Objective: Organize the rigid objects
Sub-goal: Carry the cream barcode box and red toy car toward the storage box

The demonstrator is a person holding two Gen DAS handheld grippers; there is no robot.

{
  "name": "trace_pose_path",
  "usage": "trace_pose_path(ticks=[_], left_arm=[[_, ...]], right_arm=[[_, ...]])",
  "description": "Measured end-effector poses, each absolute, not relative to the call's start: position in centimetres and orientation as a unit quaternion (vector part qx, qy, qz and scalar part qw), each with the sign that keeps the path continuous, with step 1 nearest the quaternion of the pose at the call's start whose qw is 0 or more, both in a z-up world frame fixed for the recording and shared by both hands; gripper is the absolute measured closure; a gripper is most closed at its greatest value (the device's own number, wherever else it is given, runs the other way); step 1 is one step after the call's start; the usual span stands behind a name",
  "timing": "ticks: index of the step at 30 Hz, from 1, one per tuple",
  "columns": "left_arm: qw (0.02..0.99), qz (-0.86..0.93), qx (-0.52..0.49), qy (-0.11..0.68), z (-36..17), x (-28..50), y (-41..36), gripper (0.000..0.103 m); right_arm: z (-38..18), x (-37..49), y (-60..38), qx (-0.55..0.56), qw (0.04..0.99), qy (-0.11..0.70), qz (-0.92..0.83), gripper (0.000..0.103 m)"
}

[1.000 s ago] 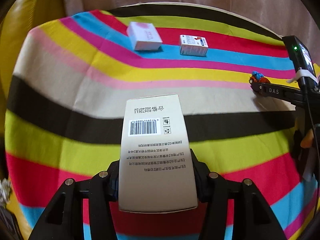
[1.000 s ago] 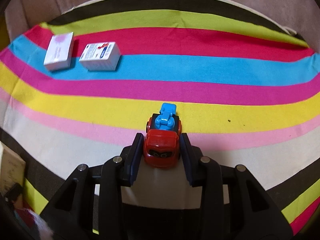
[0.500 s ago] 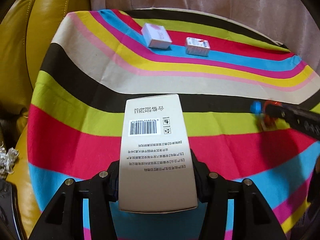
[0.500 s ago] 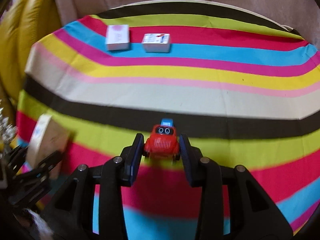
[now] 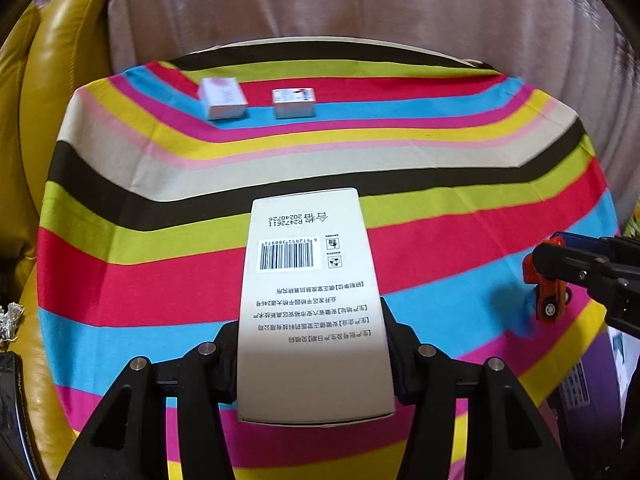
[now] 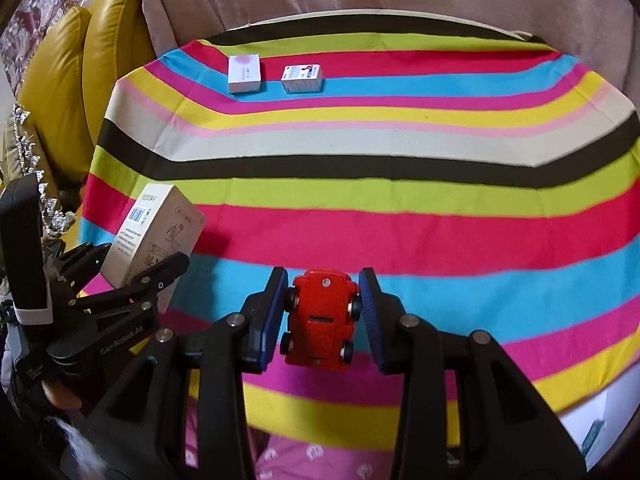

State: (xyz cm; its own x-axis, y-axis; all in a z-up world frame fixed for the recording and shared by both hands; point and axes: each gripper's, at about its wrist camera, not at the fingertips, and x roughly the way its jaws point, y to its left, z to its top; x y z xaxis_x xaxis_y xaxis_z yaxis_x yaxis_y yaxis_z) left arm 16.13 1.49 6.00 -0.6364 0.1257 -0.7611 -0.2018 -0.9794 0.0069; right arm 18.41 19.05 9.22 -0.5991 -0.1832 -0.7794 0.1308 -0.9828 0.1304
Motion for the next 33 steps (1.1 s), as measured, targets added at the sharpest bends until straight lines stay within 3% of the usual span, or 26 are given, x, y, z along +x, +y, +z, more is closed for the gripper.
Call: trace_pose_path(ticks=[14,23,33], left_arm=[[0.169,0.897,-0.400,0.079,8.8,19.9,7.3,0.049],[0.296,0.867,-0.381,0.123,11.7,23.6,15.6,0.049],[0.409,0.804,-0.390,0.183,12.3,27.9,26.5,0.049]], right_arm=[[13.4,24.4,23.0,0.410,0.060,-0.037,-0.910,0.062],[16.5,31.2,28.4,0.377,-0.007,-0.046,-0.925,0.062],[15.9,37.5,35.3,0.366,-0.095,-0.088,-0.922,0.062]])
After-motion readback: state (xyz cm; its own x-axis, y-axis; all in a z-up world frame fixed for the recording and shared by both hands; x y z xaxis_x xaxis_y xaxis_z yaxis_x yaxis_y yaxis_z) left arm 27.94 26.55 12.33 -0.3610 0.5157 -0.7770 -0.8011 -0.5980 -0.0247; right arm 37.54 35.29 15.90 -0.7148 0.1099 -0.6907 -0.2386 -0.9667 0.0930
